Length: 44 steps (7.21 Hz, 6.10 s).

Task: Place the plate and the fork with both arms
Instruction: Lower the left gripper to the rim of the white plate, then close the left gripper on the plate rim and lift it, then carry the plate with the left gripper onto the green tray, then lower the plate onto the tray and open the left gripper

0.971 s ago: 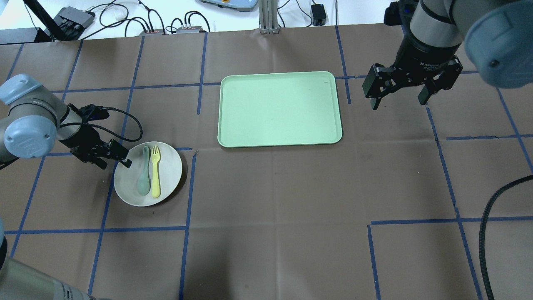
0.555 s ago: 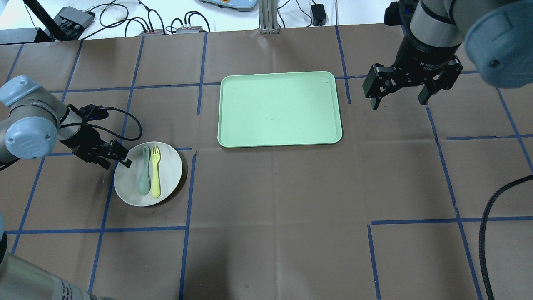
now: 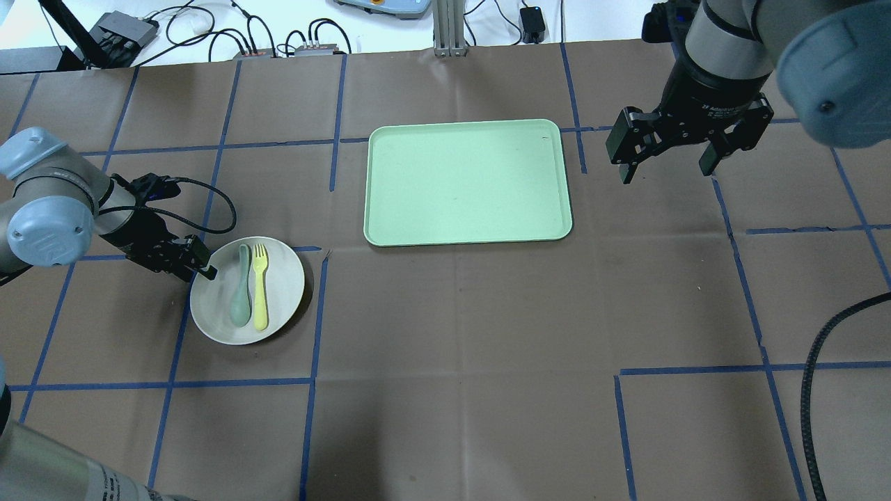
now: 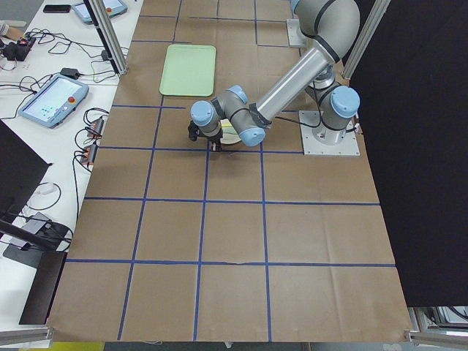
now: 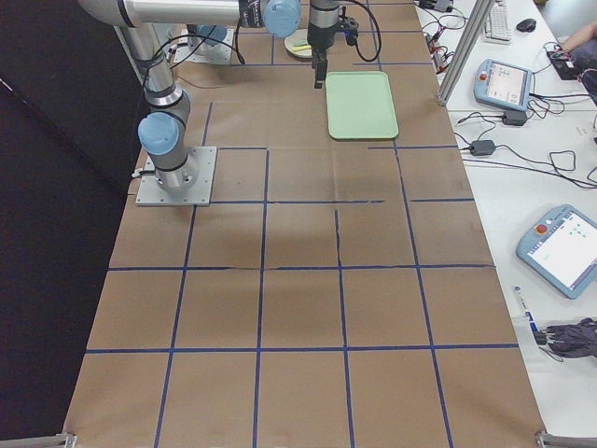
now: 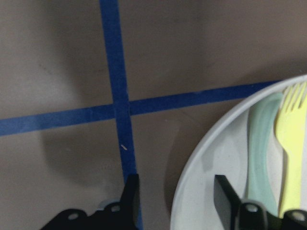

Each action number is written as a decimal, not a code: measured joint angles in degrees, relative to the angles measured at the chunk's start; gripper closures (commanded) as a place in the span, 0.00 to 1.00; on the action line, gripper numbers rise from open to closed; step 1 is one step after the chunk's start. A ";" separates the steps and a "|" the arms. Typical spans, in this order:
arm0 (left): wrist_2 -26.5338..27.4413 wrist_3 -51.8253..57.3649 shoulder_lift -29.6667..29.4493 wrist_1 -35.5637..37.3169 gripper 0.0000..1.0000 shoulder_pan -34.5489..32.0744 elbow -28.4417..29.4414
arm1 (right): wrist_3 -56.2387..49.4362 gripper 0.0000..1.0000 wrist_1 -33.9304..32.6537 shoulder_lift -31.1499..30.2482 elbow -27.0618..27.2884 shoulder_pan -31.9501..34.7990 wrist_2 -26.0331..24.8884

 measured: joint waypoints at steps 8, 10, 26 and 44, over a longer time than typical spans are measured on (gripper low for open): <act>-1.23 -0.28 0.17 0.02 0.91 0.01 0.70 | 0.00 0.00 0.00 0.00 0.00 0.00 0.00; -1.30 -0.49 0.51 0.02 0.98 -0.10 1.14 | 0.00 0.00 0.00 0.00 0.00 0.00 0.00; -8.17 -18.24 -20.81 -3.22 0.96 -33.50 34.93 | 0.00 0.00 0.00 0.00 0.00 0.00 0.00; 1.37 -7.26 -19.34 -16.51 0.00 -38.11 45.27 | 0.00 0.00 0.00 0.02 0.00 0.00 0.00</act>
